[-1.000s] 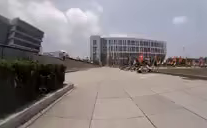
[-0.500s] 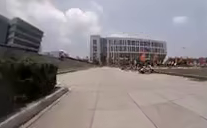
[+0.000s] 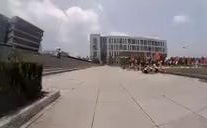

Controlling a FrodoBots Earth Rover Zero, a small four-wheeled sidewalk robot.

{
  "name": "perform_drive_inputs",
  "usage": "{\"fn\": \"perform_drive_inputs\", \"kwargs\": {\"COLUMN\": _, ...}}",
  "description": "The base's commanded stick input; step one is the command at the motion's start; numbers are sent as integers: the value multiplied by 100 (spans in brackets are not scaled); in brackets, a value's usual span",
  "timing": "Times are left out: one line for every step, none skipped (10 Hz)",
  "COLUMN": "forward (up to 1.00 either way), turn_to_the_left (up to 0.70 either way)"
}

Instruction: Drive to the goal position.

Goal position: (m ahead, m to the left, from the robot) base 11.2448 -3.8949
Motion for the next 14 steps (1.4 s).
{"fn": "perform_drive_inputs", "kwargs": {"forward": 100, "turn_to_the_left": 0}}
{"fn": "perform_drive_inputs", "kwargs": {"forward": 100, "turn_to_the_left": 0}}
{"fn": "perform_drive_inputs", "kwargs": {"forward": 100, "turn_to_the_left": 0}}
{"fn": "perform_drive_inputs", "kwargs": {"forward": 100, "turn_to_the_left": 0}}
{"fn": "perform_drive_inputs", "kwargs": {"forward": 100, "turn_to_the_left": 0}}
{"fn": "perform_drive_inputs", "kwargs": {"forward": 100, "turn_to_the_left": 0}}
{"fn": "perform_drive_inputs", "kwargs": {"forward": 100, "turn_to_the_left": 0}}
{"fn": "perform_drive_inputs", "kwargs": {"forward": 100, "turn_to_the_left": 0}}
{"fn": "perform_drive_inputs", "kwargs": {"forward": 100, "turn_to_the_left": 0}}
{"fn": "perform_drive_inputs", "kwargs": {"forward": 100, "turn_to_the_left": 0}}
{"fn": "perform_drive_inputs", "kwargs": {"forward": 100, "turn_to_the_left": 0}}
{"fn": "perform_drive_inputs", "kwargs": {"forward": 100, "turn_to_the_left": 0}}
{"fn": "perform_drive_inputs", "kwargs": {"forward": 100, "turn_to_the_left": 0}}
{"fn": "perform_drive_inputs", "kwargs": {"forward": 100, "turn_to_the_left": 0}}
